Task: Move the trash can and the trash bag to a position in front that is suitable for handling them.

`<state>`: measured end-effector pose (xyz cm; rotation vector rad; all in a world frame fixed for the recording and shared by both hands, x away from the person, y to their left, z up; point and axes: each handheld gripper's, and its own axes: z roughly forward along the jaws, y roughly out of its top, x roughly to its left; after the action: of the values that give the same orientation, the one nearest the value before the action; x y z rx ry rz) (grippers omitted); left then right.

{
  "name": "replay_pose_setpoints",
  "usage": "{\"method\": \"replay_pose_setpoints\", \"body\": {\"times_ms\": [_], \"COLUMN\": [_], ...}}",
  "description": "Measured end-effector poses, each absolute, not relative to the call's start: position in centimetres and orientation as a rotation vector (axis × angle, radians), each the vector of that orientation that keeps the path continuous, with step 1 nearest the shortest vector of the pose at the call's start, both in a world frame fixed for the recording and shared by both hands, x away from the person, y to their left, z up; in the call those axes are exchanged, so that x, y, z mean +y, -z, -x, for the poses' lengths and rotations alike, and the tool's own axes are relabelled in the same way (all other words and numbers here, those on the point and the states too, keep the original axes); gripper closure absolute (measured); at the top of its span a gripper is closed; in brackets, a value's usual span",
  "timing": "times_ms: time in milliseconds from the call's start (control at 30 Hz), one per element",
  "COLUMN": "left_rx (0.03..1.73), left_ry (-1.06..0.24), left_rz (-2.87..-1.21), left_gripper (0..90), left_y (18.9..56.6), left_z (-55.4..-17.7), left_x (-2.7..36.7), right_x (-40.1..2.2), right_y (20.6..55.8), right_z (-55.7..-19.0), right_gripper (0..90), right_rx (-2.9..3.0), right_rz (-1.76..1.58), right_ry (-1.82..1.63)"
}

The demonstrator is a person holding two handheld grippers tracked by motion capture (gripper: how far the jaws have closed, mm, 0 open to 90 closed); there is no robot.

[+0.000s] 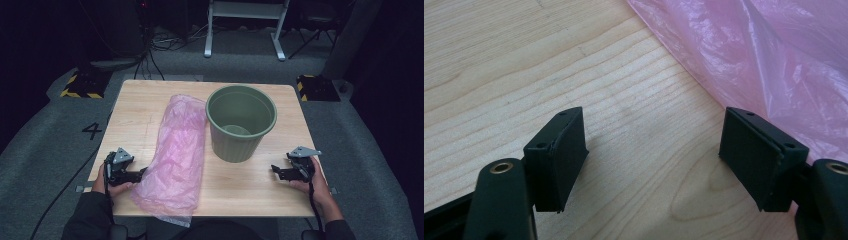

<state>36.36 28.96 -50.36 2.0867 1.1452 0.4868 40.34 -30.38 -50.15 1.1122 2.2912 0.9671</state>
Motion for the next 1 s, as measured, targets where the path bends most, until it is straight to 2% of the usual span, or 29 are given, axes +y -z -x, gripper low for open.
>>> {"method": "replay_pose_setpoints", "body": {"times_ms": [500,767,967,1000], "left_rx": [1.153,1.185,1.205,1.2], "left_ry": [-0.489,-0.497,-0.51,-0.51], "left_rz": [-2.086,-2.082,-2.098,-2.1], "left_gripper": [25.3,18.5,18.6,21.5], "left_y": [50.4,50.4,50.1,50.1], "left_z": [-36.3,-36.4,-36.0,-35.9], "left_x": [29.0,28.9,29.0,29.0], "right_x": [-27.5,-25.6,-24.5,-24.3], "right_y": [47.8,47.0,46.6,46.5], "right_z": [-40.1,-41.1,-41.5,-41.7], "right_gripper": [17.4,17.3,20.0,20.5], "right_rx": [2.31,2.335,2.315,2.307], "right_rz": [-0.954,-0.9,-0.885,-0.884], "right_ry": [-1.135,-1.163,-1.189,-1.203]}}
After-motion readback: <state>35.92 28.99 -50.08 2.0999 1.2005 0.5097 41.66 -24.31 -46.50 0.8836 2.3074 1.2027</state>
